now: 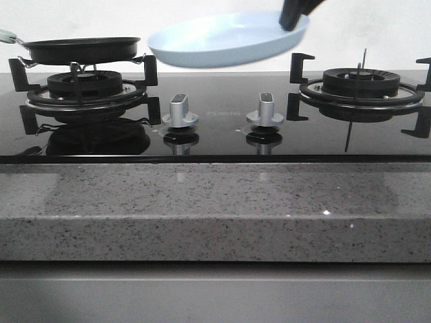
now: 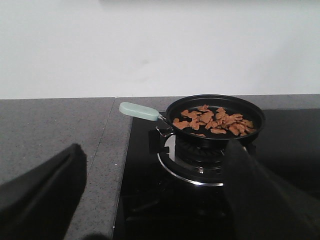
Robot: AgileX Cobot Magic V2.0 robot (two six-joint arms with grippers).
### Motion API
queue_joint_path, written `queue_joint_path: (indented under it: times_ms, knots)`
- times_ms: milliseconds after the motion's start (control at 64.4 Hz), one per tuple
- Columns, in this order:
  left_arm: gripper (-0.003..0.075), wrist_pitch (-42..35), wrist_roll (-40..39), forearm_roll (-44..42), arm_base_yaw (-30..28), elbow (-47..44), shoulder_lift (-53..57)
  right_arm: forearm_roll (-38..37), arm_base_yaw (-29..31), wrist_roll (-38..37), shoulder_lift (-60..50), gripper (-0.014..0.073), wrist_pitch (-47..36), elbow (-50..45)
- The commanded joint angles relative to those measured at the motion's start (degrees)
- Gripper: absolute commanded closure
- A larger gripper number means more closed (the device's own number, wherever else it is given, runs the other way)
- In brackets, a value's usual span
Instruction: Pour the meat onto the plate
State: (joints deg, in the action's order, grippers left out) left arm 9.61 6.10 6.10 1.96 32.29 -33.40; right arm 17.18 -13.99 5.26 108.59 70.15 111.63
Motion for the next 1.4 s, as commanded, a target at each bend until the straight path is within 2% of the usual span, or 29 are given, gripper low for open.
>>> queue_joint_path:
  times_ms: [0,202,311,746,854,963,1150,1289,1383]
  knots:
    - [0.0176,-5.38,-0.43,0.05,0.38,1.99,-0.32,3.44,0.07,2.26,-8.56,0.0654,-7.84,-7.28]
    - [0.0176,-5.38,-0.43,0.05,0.38,1.99,-0.32,9.34,0.07,6.1,-18.54,0.0654,-23.23,-27.57]
    - [0.0176,-5.38,-0.43,0.05,0.38,1.99,-0.32,9.4,0.07,6.11,-20.1,0.0654,-28.43,-32.37]
    - [0.0176,-5.38,-0.43,0.63,0.38,1.99,-0.32,9.51,0.07,6.11,-19.8,0.0654,-30.16,-33.37]
    - [0.0176,-4.45,-0.43,6.49,0.38,1.99,-0.44,9.51,0.07,6.11,-19.8,0.0654,-30.16,-33.37]
    - [0.0176,-3.54,-0.43,18.28,0.38,2.7,-2.54,9.51,0.07,6.11,-19.8,0.0654,-30.11,-33.37]
    - [0.0176,-1.1,-0.43,31.93,-0.37,8.32,-15.39,9.51,0.07,6.11,-19.8,0.0654,-30.11,-33.37]
    - [0.0176,2.51,-0.43,40.82,-4.51,14.26,-25.58,9.51,0.07,6.11,-19.8,0.0654,-30.07,-33.37]
    - [0.0176,8.68,-0.43,46.41,-8.96,18.93,-31.79,9.51,0.07,6.11,-19.8,0.0654,-30.07,-33.37]
